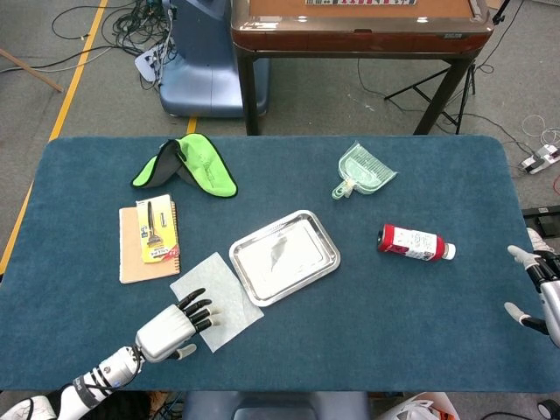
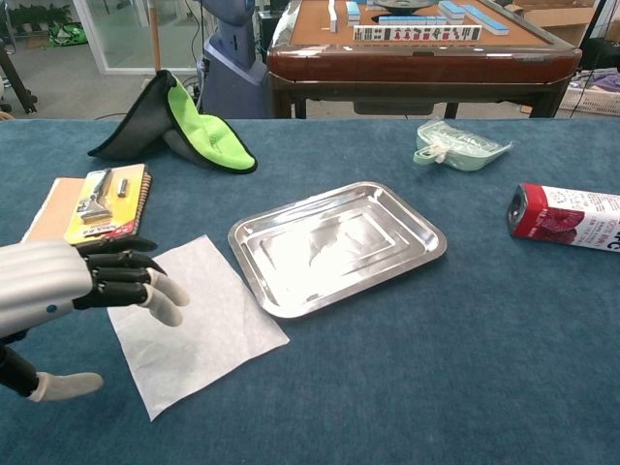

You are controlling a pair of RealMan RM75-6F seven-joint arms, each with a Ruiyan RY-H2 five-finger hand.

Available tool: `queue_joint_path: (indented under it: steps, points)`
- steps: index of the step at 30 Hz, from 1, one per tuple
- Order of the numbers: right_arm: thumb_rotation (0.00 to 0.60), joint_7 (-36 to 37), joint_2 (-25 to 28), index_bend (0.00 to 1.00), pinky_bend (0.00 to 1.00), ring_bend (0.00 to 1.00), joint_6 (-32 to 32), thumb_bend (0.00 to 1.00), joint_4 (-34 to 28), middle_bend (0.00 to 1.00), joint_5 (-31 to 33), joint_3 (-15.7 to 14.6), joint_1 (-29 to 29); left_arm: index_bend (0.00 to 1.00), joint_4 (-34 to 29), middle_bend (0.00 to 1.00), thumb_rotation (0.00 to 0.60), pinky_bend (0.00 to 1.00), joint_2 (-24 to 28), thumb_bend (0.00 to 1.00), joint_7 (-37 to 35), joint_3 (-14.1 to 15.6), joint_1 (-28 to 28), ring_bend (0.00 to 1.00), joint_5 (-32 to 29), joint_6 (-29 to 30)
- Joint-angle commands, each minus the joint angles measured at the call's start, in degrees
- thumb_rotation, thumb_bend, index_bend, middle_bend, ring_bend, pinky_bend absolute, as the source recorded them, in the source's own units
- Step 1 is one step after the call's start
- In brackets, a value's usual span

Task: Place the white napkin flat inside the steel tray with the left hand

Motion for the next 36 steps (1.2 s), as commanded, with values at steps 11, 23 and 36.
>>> queue_joint_path:
  steps: [11,23,36]
  points:
    - [0.6,0.44,-0.1,0.21,0.25,0.2,-0.44,0.08,0.48,0.31,0.4,0.05,0.14,0.22,5.91,0.2,0.6,0.0,-6.6,0.24,2.25,0.41,-2.48,0.12,-2.48,-1.6]
    - [0.6,0.86,0.02,0.21,0.25,0.2,-0.28,0.08,0.78,0.31,0.45,-0.06,-0.1,0.21,5.75,0.2,0.6,0.0,-6.71,0.24,4.57,2.05,-2.42,0.12,-5.24,-2.14]
    - [0.6,1.34,0.13,0.21,0.25,0.2,0.42,0.08,1.11,0.31,0.37,-0.15,-0.6,0.21,5.78,0.2,0.6,0.0,-8.02,0.24,5.61,2.4,-3.59,0.12,-6.81,-3.14]
